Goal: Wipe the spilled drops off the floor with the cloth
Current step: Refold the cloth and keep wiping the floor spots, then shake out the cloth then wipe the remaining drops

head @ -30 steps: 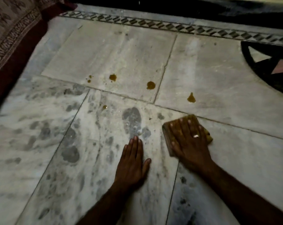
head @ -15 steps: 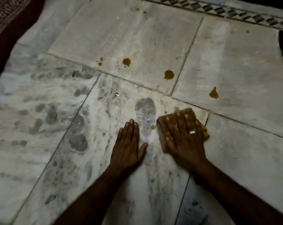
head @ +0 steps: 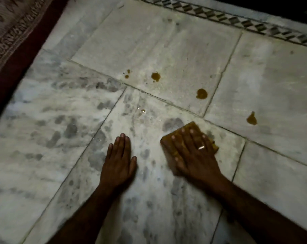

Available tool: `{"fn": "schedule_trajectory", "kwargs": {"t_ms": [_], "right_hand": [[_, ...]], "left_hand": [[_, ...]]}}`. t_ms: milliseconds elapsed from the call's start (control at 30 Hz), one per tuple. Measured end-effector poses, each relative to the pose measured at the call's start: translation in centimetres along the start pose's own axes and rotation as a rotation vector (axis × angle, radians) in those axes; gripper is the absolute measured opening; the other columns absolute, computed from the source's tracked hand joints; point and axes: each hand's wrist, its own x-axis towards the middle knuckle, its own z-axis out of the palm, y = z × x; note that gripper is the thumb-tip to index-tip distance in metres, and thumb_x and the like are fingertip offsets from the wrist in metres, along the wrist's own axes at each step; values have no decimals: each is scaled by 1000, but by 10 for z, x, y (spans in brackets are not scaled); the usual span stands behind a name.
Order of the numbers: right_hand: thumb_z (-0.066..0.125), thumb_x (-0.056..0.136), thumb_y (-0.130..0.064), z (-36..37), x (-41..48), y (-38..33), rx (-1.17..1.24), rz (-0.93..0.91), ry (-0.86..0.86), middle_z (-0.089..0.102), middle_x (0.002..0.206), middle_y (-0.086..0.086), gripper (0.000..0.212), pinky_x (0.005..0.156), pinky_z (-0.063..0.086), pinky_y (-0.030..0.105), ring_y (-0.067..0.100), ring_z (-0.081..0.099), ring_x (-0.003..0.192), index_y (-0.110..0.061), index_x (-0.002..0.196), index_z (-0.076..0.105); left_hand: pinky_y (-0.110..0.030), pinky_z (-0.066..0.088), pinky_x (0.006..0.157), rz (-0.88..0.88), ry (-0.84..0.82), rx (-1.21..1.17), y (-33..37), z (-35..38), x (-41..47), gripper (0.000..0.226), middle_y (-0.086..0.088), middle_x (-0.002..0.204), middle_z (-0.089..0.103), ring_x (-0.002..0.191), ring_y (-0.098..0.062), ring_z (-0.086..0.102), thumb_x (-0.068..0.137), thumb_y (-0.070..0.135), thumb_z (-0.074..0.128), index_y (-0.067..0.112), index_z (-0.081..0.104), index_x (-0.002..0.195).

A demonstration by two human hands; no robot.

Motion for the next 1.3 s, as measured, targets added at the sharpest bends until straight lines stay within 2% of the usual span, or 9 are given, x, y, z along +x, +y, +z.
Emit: {"fn": "schedule_trajectory", "kwargs": {"t_ms": [200, 367, 467, 667, 800, 900, 1033, 1167, 1300], "right_hand": [[22, 101, -49, 3, 77, -15, -23, 1, -233, 8, 170, 14, 66, 123, 0, 58, 40, 5, 156, -27, 162, 11], [28, 101, -46, -4, 77, -75, 36, 142, -220, 15, 168, 17, 66, 121, 14, 65, 42, 8, 155, -21, 161, 22], [38, 100, -43, -8, 63, -99, 81, 63, -154, 30, 163, 18, 60, 115, 29, 66, 44, 24, 151, -22, 157, 34], [42, 98, -48, -11, 11, -132, 84, -89, -205, 35, 163, 9, 61, 120, 20, 57, 35, 27, 152, -28, 155, 39], [41, 90, -63, -34, -1, -102, 123, -105, -436, -5, 170, 1, 87, 125, -3, 46, 27, -2, 158, -31, 163, 5], [63, 81, -45, -49, -1, -74, 66, -87, -589, -14, 170, -4, 105, 125, 2, 46, 20, -8, 156, -36, 161, -4], [65, 89, -28, -59, 15, -76, 117, -117, -530, 15, 170, 4, 79, 120, 29, 38, 32, 26, 151, -27, 159, 28], [65, 93, -23, -73, 31, -75, 288, -13, -480, 61, 140, 8, 35, 99, 44, 32, 29, 60, 121, -15, 127, 69], [64, 95, -24, -87, 43, -74, 440, 300, -430, 68, 119, 6, 23, 86, 43, 29, 22, 62, 108, -15, 114, 72]], "left_hand": [[-40, 10, 125, -26, -3, -115, -5, -5, 0, 71, -14, 165, 14, 154, -26, 12, 94, 37, 30, 2, 20, 156], [-44, 15, 124, -45, 4, -230, -3, -16, -1, 70, -14, 164, 18, 153, -25, 15, 93, 34, 28, 1, 23, 155], [-45, 18, 122, -61, 19, -274, 0, -18, -2, 69, -15, 161, 25, 151, -28, 21, 92, 32, 26, -1, 29, 152], [-44, 10, 125, -36, 16, -362, -3, -22, -5, 71, -15, 162, 19, 152, -31, 16, 94, 40, 15, 1, 28, 152], [-32, -1, 125, -33, -74, -481, 2, -35, -4, 67, -10, 165, 10, 155, -24, 7, 93, 35, 25, 10, 28, 155], [-31, 2, 125, 33, -100, -465, 12, -36, -9, 58, -11, 165, 17, 154, -21, 13, 98, 29, 38, 13, 33, 153], [-28, 7, 124, 28, -140, -525, 25, -39, -21, 71, -9, 163, 25, 153, -20, 18, 88, 34, 33, 9, 30, 154], [-27, 10, 123, 46, -222, -548, 21, -44, -21, 72, -7, 163, 25, 152, -19, 18, 87, 35, 34, 12, 25, 156], [-29, 15, 122, 54, -259, -532, 23, -54, -11, 76, -6, 164, 24, 151, -18, 20, 85, 43, 40, 17, 30, 155]]}}
